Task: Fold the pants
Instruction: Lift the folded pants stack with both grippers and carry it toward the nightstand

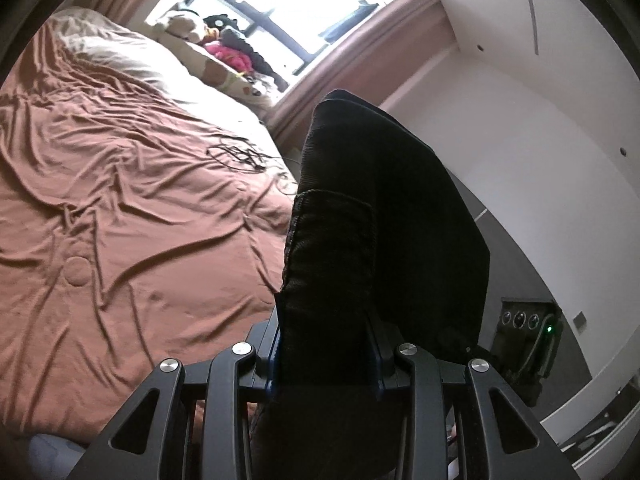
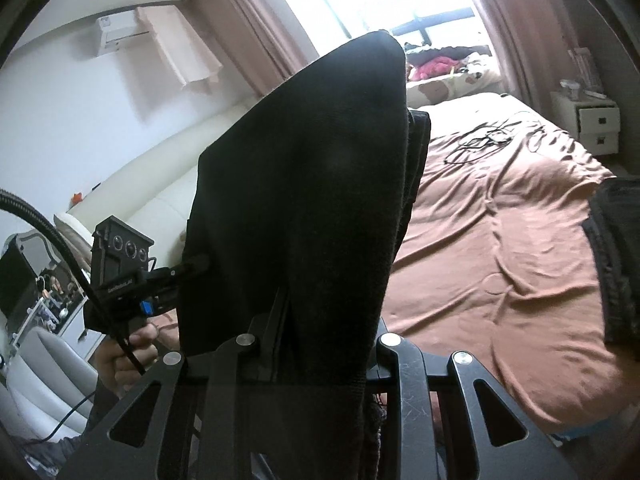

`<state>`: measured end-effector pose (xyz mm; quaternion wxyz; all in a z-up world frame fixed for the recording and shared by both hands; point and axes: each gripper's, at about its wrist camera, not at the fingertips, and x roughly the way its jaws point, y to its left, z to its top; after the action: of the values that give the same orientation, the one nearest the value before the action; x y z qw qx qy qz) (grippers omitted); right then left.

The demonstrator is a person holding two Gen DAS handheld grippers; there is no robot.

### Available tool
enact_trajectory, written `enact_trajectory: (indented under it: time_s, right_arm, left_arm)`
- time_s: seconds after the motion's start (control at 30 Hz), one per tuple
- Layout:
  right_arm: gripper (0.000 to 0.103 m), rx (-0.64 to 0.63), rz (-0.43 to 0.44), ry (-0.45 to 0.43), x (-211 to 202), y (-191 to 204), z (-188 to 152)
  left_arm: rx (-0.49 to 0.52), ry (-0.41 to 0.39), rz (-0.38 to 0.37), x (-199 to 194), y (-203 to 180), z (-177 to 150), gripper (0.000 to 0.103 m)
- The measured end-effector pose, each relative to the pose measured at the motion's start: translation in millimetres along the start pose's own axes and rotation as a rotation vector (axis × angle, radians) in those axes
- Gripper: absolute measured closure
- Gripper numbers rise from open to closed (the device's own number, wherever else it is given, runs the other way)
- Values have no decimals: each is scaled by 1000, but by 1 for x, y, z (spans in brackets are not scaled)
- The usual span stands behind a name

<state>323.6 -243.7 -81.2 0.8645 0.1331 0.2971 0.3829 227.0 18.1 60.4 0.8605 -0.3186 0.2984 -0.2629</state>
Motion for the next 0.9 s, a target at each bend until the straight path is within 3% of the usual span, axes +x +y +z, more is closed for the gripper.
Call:
enact_trajectory:
  time_s: [0.43,0.9]
  right_arm:
    - [80,-21,-52,-56,-63,-37,9]
    - [80,-9,-168,-106,-124,-92,27]
  left_arm:
    - [74,65,-45,68,-64,-4,68]
    - [127,143,-125,173,-127,1,68]
